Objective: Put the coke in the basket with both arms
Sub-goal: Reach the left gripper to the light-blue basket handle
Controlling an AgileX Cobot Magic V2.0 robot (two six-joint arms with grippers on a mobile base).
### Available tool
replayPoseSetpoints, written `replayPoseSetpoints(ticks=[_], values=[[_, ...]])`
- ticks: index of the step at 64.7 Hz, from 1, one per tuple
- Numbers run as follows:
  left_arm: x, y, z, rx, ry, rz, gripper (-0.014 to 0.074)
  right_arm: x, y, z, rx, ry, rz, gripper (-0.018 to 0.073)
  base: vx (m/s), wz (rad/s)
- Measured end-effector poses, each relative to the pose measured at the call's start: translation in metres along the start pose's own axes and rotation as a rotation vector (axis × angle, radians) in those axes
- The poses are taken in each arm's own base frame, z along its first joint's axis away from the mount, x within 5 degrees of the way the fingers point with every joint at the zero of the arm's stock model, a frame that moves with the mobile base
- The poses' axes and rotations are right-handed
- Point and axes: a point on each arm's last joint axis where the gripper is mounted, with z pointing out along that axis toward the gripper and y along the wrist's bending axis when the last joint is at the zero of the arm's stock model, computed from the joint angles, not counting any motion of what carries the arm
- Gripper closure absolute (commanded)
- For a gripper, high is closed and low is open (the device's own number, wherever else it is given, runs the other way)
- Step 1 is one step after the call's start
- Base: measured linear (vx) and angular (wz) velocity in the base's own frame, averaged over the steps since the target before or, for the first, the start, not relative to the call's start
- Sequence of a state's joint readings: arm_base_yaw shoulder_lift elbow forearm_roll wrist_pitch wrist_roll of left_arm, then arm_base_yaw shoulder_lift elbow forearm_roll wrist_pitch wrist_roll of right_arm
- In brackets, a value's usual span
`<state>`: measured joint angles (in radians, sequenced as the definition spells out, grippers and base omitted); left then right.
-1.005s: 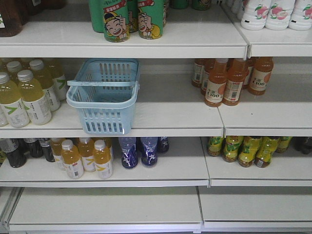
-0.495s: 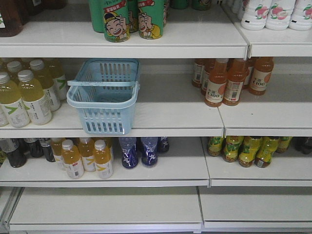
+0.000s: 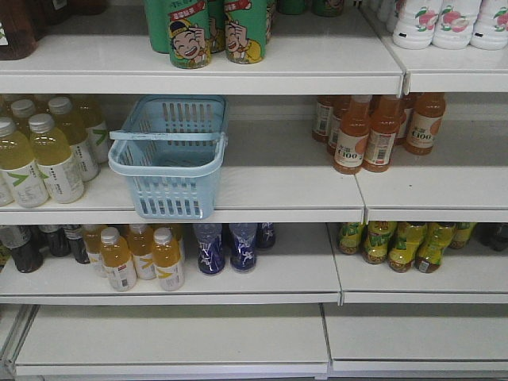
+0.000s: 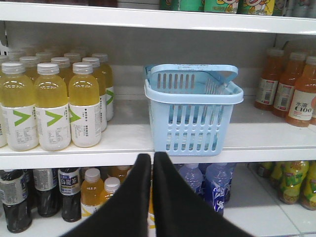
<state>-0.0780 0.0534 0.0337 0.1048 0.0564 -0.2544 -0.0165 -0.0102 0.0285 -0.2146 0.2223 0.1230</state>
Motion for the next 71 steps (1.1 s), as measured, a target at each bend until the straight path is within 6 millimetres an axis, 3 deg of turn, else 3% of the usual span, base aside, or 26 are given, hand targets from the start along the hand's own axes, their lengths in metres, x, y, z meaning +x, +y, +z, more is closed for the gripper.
replayPoseSetpoints(ticks=[9, 20, 47, 56, 64, 71], values=[[-0.002, -0.001, 0.0, 0.012, -0.016, -0.272, 0.0603, 0.0, 0.0, 0.0, 0.0, 0.0, 0.0, 0.0564, 0.0, 0.0], [-0.007, -0.001, 0.0, 0.041, -0.064, -0.829, 0.0603, 0.0, 0.0, 0.0, 0.0, 0.0, 0.0, 0.0564, 0.0, 0.0], [-0.028, 0.014, -0.005, 0.069, -0.325, -1.648, 0.0603, 0.0, 0.0, 0.0, 0.0, 0.0, 0.0, 0.0564, 0.0, 0.0], [-0.08, 0.005, -0.019, 0.222, -0.41, -1.611, 0.0603, 0.0, 0.0, 0.0, 0.0, 0.0, 0.0, 0.0564, 0.0, 0.0], [-0.133, -0.005, -0.042, 0.363, -0.533, -1.438, 0.0603, 0.0, 0.0, 0.0, 0.0, 0.0, 0.0, 0.0564, 0.0, 0.0], [-0.159, -0.011, -0.052, 0.391, -0.598, -1.244, 0.0603, 0.0, 0.0, 0.0, 0.0, 0.0, 0.0, 0.0564, 0.0, 0.0]])
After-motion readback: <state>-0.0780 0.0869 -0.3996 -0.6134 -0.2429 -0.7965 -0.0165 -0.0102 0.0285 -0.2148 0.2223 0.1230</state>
